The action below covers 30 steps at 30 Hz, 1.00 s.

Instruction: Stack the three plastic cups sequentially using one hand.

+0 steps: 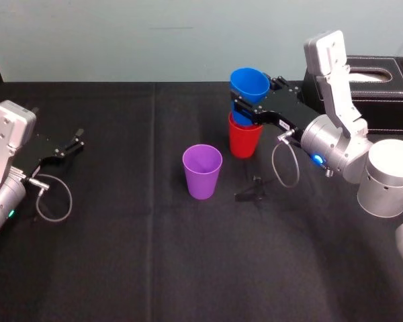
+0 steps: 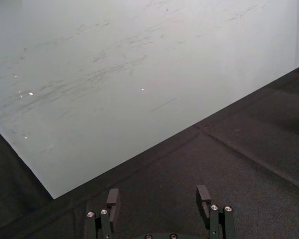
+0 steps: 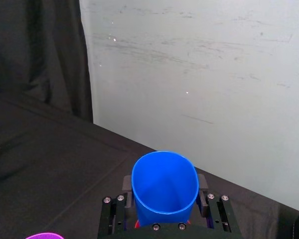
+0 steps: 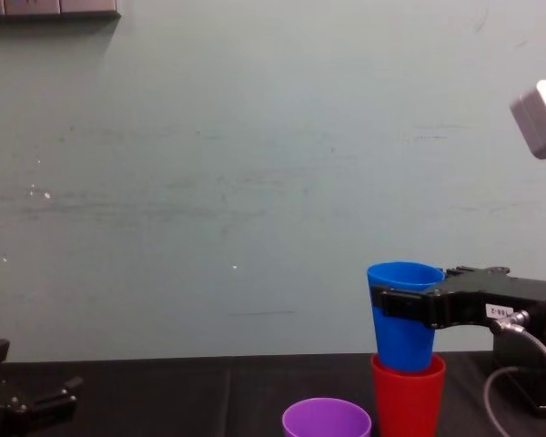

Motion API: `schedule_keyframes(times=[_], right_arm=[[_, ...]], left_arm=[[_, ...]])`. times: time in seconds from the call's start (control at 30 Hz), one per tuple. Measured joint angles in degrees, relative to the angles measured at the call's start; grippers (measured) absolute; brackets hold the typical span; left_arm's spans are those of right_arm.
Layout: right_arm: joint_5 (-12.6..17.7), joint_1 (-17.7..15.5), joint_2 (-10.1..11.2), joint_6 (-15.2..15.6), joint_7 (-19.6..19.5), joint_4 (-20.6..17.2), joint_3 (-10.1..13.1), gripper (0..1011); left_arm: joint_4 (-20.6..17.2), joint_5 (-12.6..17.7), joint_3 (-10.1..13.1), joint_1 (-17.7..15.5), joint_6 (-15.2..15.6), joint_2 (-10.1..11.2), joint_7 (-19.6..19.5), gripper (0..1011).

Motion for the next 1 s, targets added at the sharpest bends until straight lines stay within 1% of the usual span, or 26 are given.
schedule_keyframes(times=[0.53,1.0], right_arm=[[0.17,-0.90,0.30,-0.67,0.05,0.09,0.50,734],[0.18,-1.30,-0.44,-1.67,0.07,1.96,0.12,735]], left_arm=[[0.00,0.00,0.00,0.00,0.00,0.00,0.00,1005],[0.00,0.00,0.00,0.00,0.00,0.00,0.00,1005]])
